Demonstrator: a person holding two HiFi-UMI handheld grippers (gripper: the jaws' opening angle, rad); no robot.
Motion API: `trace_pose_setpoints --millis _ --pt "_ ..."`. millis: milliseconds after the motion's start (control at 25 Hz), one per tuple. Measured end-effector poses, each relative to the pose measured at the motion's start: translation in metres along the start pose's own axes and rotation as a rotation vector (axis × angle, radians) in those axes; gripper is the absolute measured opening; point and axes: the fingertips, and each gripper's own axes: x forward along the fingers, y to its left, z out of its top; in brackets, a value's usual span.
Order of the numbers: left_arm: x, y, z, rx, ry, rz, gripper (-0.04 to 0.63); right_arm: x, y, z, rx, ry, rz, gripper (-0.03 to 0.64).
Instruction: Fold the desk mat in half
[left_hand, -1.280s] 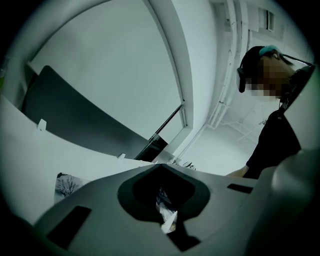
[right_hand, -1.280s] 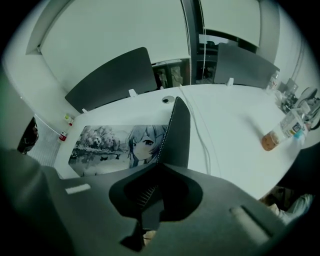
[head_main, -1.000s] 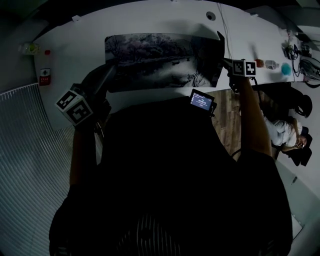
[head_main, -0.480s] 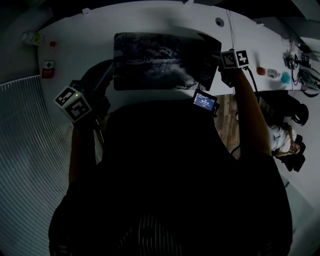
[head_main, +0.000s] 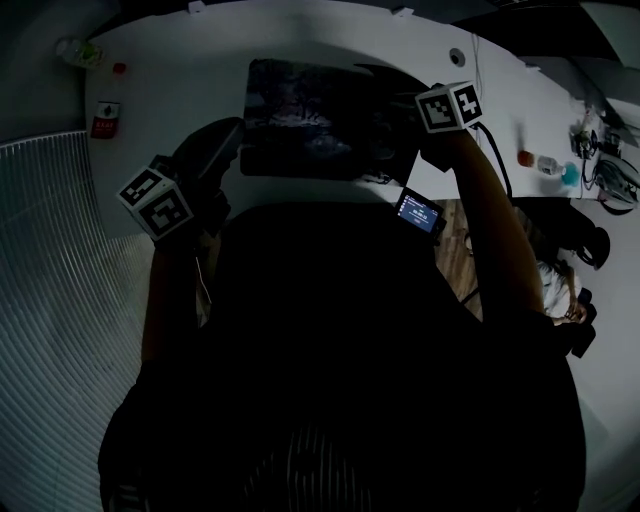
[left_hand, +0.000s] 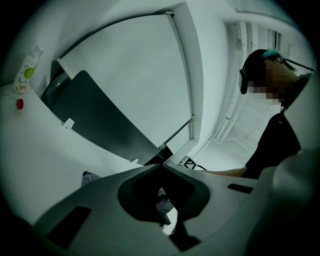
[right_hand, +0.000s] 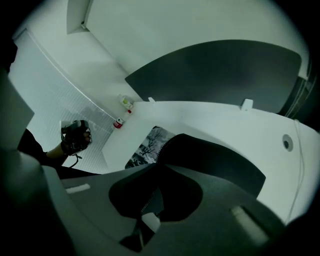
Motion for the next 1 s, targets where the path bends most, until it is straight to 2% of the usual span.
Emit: trace_pose_setpoints --millis 280,640,880,1000 --pt "0.003 0.022 -0.022 -0.041 -0.062 0.067 0.006 0.049 0.006 -0.007 -0.059 0.116 0.099 0.009" --pt "-0.023 0.023 -0.035 -0.063 -0.063 0.112 0.006 0.117 0.053 -0.006 -0.085 0.204 0.201 0.009" --pt "-0.043 0.032 -0.041 -0.090 -0.098 0.155 0.006 0.176 0.076 0.004 -0.003 0.200 0.258 0.009" --pt "-0.050 0.035 -0.047 -0.104 -0.106 0.175 0.006 0.206 0.078 0.002 0.072 0.195 0.254 0.009"
